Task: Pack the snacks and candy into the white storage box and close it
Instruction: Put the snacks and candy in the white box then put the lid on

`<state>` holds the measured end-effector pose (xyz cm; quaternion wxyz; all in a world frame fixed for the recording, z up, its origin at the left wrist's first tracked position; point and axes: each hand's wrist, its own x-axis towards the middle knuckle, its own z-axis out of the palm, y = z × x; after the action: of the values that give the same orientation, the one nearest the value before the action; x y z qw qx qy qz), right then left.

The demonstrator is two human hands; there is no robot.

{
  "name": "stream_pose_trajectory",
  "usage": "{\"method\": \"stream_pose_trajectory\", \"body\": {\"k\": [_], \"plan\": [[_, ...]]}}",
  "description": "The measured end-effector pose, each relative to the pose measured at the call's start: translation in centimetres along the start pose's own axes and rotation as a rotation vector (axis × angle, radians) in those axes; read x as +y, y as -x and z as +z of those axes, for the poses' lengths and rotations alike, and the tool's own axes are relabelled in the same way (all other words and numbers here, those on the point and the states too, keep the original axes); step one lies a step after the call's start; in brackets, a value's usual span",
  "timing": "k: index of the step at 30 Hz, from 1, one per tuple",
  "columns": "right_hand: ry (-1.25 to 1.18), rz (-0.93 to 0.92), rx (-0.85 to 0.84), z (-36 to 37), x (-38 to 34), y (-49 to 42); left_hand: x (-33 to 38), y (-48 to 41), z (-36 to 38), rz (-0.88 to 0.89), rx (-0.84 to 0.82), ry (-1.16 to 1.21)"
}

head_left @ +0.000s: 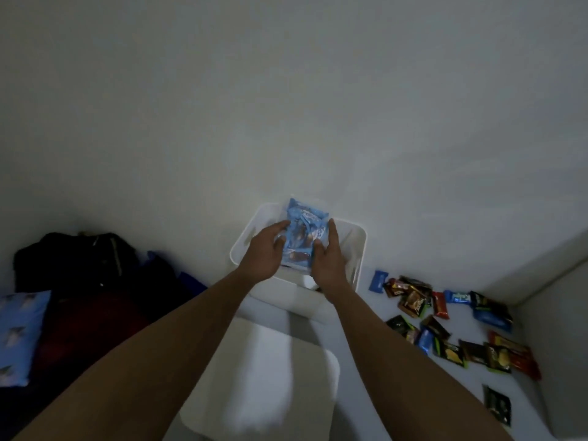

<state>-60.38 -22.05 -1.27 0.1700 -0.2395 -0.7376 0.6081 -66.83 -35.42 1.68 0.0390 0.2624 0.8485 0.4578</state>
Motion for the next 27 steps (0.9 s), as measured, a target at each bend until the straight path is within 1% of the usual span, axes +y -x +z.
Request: {"method": "stream_pose_trajectory", "body": {"k": [3, 8, 11, 13, 16, 19, 20, 22, 25, 27], "plan": [[0.0, 0.095, -0.031, 1.6, 2.1, -2.0, -3.1, -2.4, -0.2, -0.101, -0.14, 0.009], [-0.048, 0.221, -0.072, 4.3, 3.5, -3.6, -8.7, -6.2, 0.1, -0.181, -0.351, -0.036], [-0.095, 0.365, -0.159, 5.0, 4.1, -4.7, -11.5, -8.0, 0.7, -0.265, -0.453, -0.038], [-0.068, 0.434, -0.254, 5.1, 4.6, -5.4, -12.8, -8.8, 1.1, -0.313, -0.51, -0.028], [-0.019, 0.545, -0.344, 5.9, 5.5, -6.0, -14.1, -9.3, 1.6, -0.356, -0.58, -0.136], [0.15, 0.494, -0.378, 6.9, 6.4, -6.4, -14.2, -9.6, 1.8, -0.423, -0.706, -0.286], [0.223, 0.455, -0.408, 7.2, 6.8, -6.6, -14.2, -9.7, 1.7, -0.418, -0.72, -0.358], [0.301, 0.405, -0.455, 7.3, 7.6, -7.2, -13.6, -9.3, 1.5, -0.334, -0.678, -0.515], [0.363, 0.403, -0.468, 7.4, 6.7, -7.4, -12.3, -8.1, 1.2, -0.156, -0.53, -0.704], [0.366, 0.396, -0.487, 7.7, 6.3, -7.3, -11.8, -7.8, 1.4, -0.021, -0.502, -0.791]]}}
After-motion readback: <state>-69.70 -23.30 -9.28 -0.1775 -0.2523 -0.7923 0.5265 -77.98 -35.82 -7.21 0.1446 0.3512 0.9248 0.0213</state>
